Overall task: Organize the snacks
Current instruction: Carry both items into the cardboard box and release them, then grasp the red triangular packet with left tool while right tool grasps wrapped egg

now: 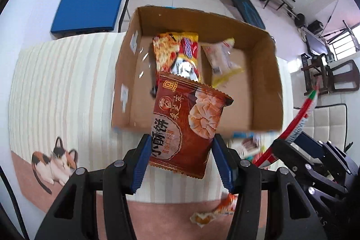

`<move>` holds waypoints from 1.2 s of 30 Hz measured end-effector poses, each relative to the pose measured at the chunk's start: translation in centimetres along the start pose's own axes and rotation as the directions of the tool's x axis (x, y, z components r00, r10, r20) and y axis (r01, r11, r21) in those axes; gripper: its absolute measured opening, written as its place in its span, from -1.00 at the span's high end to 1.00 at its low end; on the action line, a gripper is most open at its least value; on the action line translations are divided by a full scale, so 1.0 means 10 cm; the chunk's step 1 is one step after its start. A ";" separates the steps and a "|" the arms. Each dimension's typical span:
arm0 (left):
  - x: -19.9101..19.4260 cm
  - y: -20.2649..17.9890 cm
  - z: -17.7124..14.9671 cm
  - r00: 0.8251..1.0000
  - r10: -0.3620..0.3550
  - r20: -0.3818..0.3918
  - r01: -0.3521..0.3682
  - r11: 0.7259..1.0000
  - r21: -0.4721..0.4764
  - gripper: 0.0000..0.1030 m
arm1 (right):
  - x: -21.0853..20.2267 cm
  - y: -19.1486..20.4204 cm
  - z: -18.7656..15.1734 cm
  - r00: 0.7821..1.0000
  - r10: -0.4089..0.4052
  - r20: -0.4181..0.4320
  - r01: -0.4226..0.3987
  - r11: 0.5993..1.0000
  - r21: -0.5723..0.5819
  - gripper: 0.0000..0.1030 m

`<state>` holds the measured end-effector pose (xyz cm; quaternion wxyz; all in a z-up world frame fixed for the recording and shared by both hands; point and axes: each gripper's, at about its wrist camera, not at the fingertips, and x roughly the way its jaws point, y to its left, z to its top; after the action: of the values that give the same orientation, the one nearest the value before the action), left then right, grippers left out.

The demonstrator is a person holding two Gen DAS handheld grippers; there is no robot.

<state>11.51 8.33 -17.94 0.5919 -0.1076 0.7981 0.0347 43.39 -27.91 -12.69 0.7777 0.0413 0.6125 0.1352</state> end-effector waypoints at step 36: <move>1.06 0.32 0.56 0.962 -0.044 -0.269 0.023 0.996 -0.081 -0.72 | 1.48 -0.36 0.36 0.966 -0.041 -0.256 0.054 0.998 0.046 -0.82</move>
<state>13.18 11.14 -29.90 0.4732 -0.1476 0.8675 0.0405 50.57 -27.12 -26.51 0.6940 0.0292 0.7117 0.1048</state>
